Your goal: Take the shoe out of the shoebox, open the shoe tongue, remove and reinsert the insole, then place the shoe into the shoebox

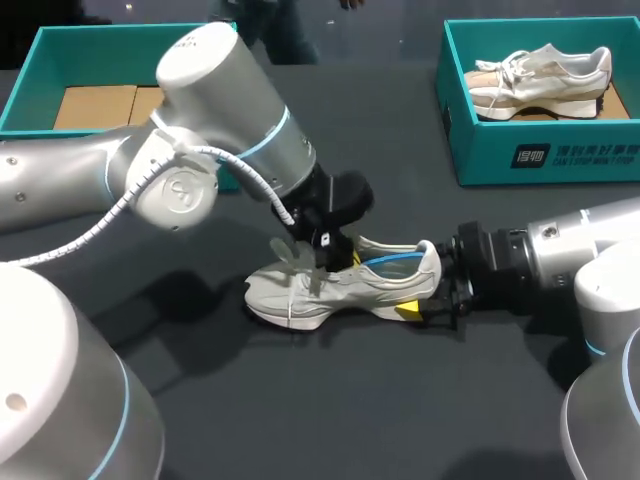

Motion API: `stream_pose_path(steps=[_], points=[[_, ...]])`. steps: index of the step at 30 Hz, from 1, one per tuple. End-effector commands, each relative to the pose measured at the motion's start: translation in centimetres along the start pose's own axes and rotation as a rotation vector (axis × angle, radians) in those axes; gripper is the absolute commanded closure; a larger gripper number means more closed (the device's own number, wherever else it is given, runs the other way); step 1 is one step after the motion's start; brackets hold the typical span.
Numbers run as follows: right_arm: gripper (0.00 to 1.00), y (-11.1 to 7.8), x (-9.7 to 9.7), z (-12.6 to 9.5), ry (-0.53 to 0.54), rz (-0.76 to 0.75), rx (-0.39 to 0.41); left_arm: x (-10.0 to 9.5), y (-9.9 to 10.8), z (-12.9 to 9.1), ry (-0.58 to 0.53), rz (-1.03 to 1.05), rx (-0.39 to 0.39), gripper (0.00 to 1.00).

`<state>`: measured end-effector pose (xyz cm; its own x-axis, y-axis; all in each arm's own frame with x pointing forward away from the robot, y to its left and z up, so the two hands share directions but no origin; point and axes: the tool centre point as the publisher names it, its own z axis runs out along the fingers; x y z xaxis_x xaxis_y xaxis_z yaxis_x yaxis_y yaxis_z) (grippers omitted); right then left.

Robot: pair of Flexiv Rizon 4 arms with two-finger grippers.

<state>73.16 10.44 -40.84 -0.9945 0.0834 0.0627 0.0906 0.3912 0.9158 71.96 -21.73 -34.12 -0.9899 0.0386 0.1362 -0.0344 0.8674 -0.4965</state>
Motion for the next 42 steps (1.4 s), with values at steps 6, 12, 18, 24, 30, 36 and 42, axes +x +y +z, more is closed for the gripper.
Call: stream_pose_path(steps=[6, 12, 18, 24, 30, 36, 42], points=[[1.00, 0.1, 0.1, 0.1, -0.002, 0.001, 0.006, 0.2, 0.3, -1.8, -0.017, -0.017, 0.094, 1.00], [1.00, 0.1, 0.1, 0.1, -0.002, 0.001, 0.006, 0.0, 0.6, -2.3, -0.012, -0.045, 0.124, 1.00], [1.00, 0.1, 0.1, 0.1, -0.002, 0.001, 0.006, -0.3, -1.6, -2.6, -0.052, -0.061, 0.146, 1.00], [1.00, 0.1, 0.1, 0.1, -0.002, 0.001, 0.006, -0.7, -4.5, -1.6, -0.102, -0.046, 0.116, 1.00], [1.00, 0.1, 0.1, 0.1, -0.002, 0.001, 0.006, -0.7, -5.6, -0.6, -0.162, -0.031, 0.083, 1.00], [1.00, 0.1, 0.1, 0.1, -0.002, 0.001, 0.006, -0.6, -5.7, -0.8, -0.194, -0.032, 0.090, 0.66], [1.00, 0.1, 0.1, 0.1, -0.002, 0.001, 0.006, -0.1, -5.1, -1.3, -0.225, -0.026, 0.124, 0.55]])
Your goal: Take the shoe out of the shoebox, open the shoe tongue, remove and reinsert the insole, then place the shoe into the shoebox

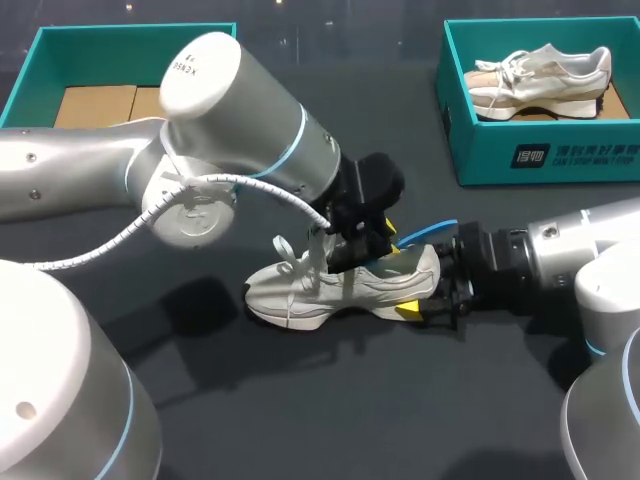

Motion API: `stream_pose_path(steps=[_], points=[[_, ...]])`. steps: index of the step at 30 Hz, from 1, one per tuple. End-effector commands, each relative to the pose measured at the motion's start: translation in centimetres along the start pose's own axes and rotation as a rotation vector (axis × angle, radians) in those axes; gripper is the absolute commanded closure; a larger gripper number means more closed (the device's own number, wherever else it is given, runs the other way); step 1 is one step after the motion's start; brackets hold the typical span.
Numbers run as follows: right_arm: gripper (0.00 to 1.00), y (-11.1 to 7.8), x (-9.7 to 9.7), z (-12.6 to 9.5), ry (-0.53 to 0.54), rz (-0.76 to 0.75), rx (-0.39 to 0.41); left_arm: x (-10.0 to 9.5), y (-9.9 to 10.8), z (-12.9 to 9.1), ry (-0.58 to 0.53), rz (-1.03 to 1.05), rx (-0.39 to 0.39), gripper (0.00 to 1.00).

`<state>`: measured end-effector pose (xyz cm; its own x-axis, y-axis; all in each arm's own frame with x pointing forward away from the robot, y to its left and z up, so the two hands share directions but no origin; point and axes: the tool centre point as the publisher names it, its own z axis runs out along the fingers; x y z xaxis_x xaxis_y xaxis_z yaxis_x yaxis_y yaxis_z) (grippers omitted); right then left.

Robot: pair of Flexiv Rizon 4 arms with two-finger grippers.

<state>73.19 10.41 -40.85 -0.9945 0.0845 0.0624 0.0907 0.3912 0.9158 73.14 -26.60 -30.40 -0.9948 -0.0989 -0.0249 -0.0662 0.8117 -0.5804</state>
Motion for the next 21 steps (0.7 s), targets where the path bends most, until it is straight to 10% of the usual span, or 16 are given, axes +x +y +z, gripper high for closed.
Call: stream_pose_path(steps=[1, 21], points=[[1.00, 0.1, 0.1, 0.1, -0.001, 0.001, 0.006, 0.7, 1.0, -0.7, -0.016, 0.002, 0.026, 0.54], [1.00, 0.1, 0.1, 0.1, -0.001, 0.001, 0.006, 1.8, 0.3, 0.7, -0.110, 0.015, 0.092, 0.51]])
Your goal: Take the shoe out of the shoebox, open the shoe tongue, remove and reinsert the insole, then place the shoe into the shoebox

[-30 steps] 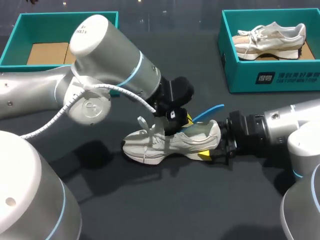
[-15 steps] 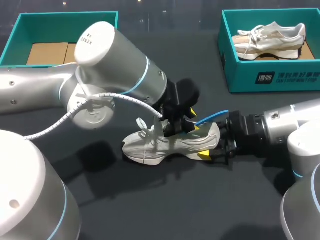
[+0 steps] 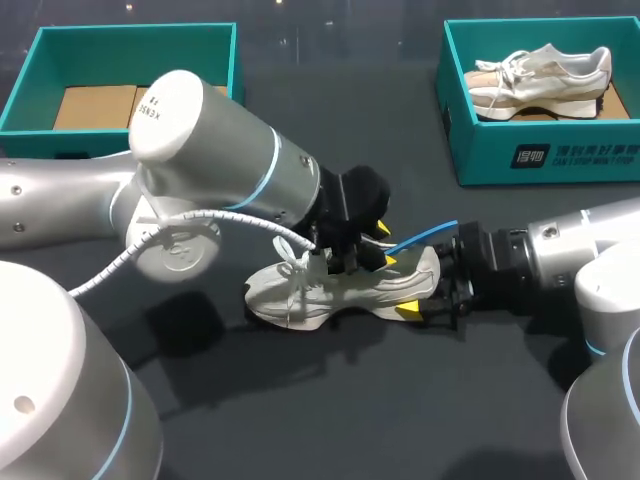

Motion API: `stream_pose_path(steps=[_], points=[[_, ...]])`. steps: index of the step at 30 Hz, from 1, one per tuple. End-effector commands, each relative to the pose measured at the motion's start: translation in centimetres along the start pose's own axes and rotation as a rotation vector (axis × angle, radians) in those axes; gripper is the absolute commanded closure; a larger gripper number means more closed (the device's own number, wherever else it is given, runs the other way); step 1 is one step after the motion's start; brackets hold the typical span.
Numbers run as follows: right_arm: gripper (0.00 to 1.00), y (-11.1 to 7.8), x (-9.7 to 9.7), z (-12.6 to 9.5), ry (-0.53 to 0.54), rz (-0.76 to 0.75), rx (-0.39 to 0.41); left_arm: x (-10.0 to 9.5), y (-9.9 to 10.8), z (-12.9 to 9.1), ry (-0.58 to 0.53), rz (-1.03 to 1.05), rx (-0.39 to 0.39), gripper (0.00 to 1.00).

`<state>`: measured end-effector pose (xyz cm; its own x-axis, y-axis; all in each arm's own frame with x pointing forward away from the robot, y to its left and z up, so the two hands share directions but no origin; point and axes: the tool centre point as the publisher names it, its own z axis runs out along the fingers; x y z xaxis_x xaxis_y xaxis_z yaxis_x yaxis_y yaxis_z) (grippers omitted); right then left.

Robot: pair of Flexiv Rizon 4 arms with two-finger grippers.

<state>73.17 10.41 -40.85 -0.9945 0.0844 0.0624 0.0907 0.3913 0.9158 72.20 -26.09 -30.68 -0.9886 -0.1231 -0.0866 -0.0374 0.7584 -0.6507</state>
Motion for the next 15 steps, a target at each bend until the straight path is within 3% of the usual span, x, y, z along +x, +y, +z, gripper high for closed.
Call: stream_pose_path(steps=[1, 11, 15], points=[[1.00, 0.1, 0.1, 0.1, -0.001, 0.001, 0.006, 1.0, -0.4, 1.0, -0.060, -0.003, 0.000, 0.51], [1.00, 0.1, 0.1, 0.1, -0.001, 0.001, 0.006, 0.9, -0.6, 1.7, -0.137, -0.025, -0.001, 0.39], [1.00, 0.1, 0.1, 0.1, -0.001, 0.001, 0.006, 0.6, -0.6, 2.1, -0.146, -0.036, -0.005, 0.43]])
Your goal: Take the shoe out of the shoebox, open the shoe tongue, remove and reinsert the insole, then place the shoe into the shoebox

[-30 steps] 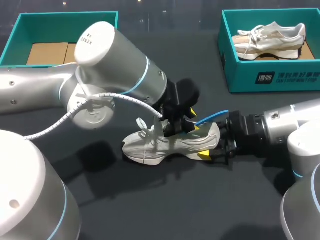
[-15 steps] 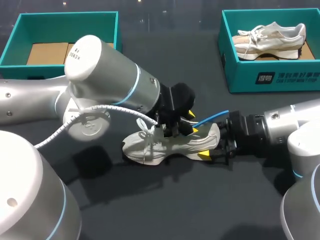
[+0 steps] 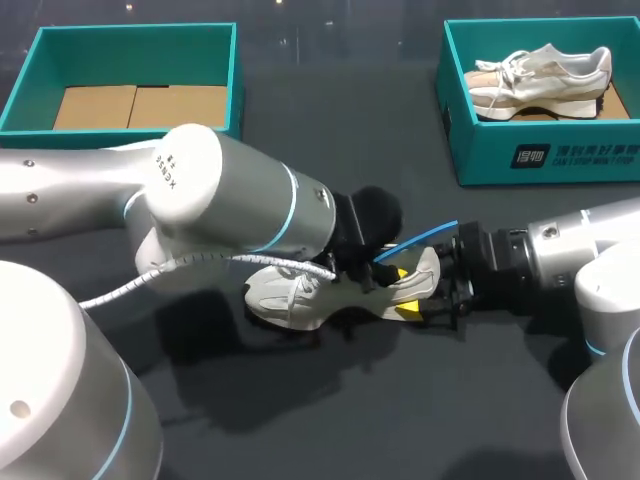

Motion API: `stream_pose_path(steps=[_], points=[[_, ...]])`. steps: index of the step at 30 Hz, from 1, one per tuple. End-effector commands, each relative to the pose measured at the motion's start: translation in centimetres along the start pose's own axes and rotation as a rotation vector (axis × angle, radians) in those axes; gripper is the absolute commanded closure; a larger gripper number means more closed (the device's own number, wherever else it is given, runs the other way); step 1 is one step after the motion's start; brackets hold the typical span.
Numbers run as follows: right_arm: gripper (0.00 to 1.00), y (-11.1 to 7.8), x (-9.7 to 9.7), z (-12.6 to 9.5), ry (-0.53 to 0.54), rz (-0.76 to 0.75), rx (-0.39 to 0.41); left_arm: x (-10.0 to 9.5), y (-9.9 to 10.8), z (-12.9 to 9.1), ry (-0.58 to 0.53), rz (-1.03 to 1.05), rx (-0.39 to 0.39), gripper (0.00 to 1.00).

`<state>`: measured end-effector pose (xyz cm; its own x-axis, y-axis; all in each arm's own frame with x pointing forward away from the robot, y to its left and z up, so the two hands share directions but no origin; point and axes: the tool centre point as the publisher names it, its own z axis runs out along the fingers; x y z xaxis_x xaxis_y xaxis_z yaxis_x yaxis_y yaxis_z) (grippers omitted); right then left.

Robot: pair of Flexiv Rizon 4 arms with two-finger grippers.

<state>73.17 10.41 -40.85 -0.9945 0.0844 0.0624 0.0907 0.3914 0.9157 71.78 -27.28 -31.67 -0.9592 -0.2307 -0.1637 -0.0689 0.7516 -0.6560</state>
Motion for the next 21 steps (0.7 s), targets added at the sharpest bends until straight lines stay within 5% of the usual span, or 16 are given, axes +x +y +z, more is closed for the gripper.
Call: stream_pose_path(steps=[1, 10, 16, 21], points=[[1.00, 0.1, 0.1, 0.1, -0.001, 0.001, 0.006, 0.0, -0.3, 0.7, -0.014, -0.004, -0.007, 0.45], [1.00, 0.1, 0.1, 0.1, -0.001, 0.001, 0.006, -0.6, 0.1, 1.7, -0.018, -0.003, -0.002, 0.64], [1.00, 0.1, 0.1, 0.1, -0.001, 0.001, 0.006, -1.3, 0.4, 1.8, -0.002, -0.007, 0.014, 1.00], [1.00, 0.1, 0.1, 0.1, -0.001, 0.001, 0.006, -1.8, 0.2, 1.4, 0.036, -0.011, 0.026, 1.00]])
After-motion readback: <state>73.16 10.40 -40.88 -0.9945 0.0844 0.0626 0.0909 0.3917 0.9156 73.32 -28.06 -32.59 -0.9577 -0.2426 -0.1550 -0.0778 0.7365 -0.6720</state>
